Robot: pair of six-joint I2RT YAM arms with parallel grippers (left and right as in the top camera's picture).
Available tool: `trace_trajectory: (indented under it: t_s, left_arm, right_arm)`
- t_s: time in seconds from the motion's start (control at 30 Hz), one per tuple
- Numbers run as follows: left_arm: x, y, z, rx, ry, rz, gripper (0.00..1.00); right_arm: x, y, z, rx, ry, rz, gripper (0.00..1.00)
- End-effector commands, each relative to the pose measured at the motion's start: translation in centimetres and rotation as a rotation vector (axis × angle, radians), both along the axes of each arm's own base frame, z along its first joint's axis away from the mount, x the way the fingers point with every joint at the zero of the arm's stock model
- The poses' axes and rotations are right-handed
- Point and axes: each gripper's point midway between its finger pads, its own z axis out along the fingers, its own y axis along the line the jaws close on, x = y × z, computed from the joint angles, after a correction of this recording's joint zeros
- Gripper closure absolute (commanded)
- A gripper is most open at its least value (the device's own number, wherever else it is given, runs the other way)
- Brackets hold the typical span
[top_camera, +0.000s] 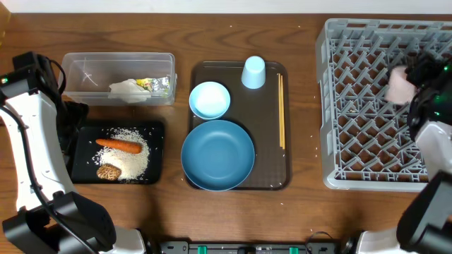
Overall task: Sort waste into correct bins and load items into the dishwasher rack
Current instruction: 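Carry the pink cup into the grey rack and release it, then move the right gripper back over the light-blue cup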
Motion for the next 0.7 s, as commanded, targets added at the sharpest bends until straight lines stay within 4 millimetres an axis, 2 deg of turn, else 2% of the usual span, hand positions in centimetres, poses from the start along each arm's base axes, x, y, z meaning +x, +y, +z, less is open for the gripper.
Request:
trace_trajectory:
  t_s: [0.0,0.1,0.17,0.3,0.4,0.43,0.5,0.6,0.67]
  left_arm:
    - [-0.2,0.1,0.1,0.001,-0.002,0.016,0.02]
    - [-0.2,0.1,0.1,0.001,-0.001,0.016,0.02]
    - [-0.2,0.1,0.1,0.002,-0.001,0.016,0.02]
    - [-0.2,0.1,0.1,0.002,-0.001,0.016,0.02]
    - [-0.2,0.1,0.1,0.002,-0.001,0.016,0.02]
    - [-0.2,0.1,0.1,0.002,-0.001,0.016,0.02]
    - [-0.2,0.1,0.1,0.002,-0.001,0.016,0.02]
    - [-0.2,0.1,0.1,0.002,-0.001,0.016,0.02]
    - [-0.2,0.1,0.1,0.002,-0.001,0.016,0.02]
  right_arm:
    - [0.1,-0.7,-0.8,-0.032,0.031,0.000,0.27]
    - [0.1,-0.2,0.0,-0.032,0.014,0.020,0.25]
    - [0.1,0.6,1.3,-0.033,-0.011,0.047,0.23]
    - [-0.2,4.0,6.3,-0.052,-0.106,0.144,0.20]
    - [-0.6,8.7,10.7,-0.047,-0.202,0.277,0.18]
    - [-0.9,11.9,12.6,-0.034,-0.246,0.360,0.16]
    - [-1.1,15.4,13.8,-0.023,-0.274,0.445,0.14]
    - [-0.9,21.6,13.9,-0.007,-0.276,0.578,0.11]
    - [-0.5,25.7,12.5,0.008,-0.246,0.648,0.06]
